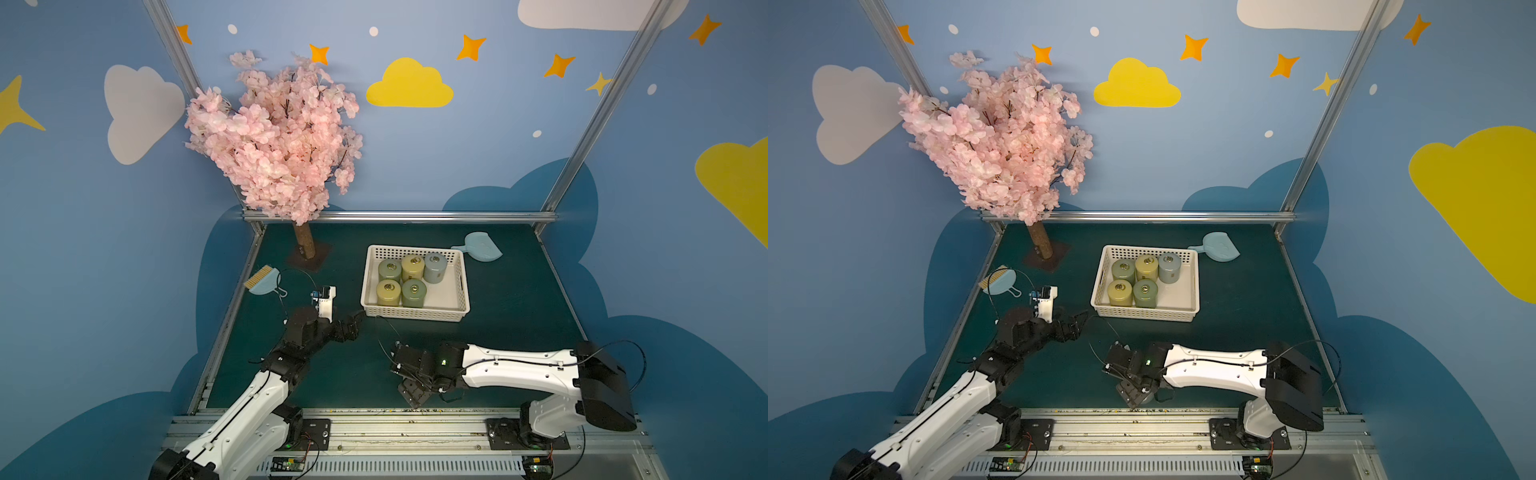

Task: Take the tea canister out of the basket
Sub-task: Place the tea canister at the center of the board.

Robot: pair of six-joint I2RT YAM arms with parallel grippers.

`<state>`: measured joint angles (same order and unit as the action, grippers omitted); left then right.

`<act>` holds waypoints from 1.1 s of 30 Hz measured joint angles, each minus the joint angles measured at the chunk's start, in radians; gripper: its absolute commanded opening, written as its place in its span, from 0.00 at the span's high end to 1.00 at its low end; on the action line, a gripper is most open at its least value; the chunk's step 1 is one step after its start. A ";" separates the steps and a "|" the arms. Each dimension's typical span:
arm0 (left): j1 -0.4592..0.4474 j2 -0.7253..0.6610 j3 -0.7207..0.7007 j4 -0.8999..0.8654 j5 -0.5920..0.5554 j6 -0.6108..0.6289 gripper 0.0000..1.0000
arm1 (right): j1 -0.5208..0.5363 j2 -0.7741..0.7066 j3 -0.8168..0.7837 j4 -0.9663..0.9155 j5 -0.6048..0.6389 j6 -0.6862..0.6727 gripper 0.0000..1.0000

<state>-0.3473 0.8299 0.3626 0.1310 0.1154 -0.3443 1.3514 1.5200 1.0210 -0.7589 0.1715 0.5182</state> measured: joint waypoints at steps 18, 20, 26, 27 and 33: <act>0.000 0.000 0.000 -0.002 0.008 0.000 0.00 | 0.007 0.016 0.061 -0.031 0.026 -0.007 0.02; 0.000 0.000 0.000 -0.003 0.017 0.001 0.00 | 0.004 0.000 0.062 -0.032 0.030 -0.012 0.02; 0.000 0.020 0.006 -0.013 0.046 0.004 0.00 | -0.033 -0.107 0.063 -0.033 0.032 -0.038 0.01; 0.000 0.024 0.012 -0.018 0.050 0.004 0.00 | -0.045 -0.130 0.063 -0.033 0.033 -0.044 0.01; -0.006 0.035 0.070 -0.058 0.062 0.003 0.00 | -0.147 -0.272 0.046 -0.031 0.046 -0.067 0.01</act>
<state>-0.3534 0.8646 0.4328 0.0727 0.1772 -0.3408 1.2045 1.2476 1.0668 -0.7895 0.2176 0.4515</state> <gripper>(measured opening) 0.998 0.986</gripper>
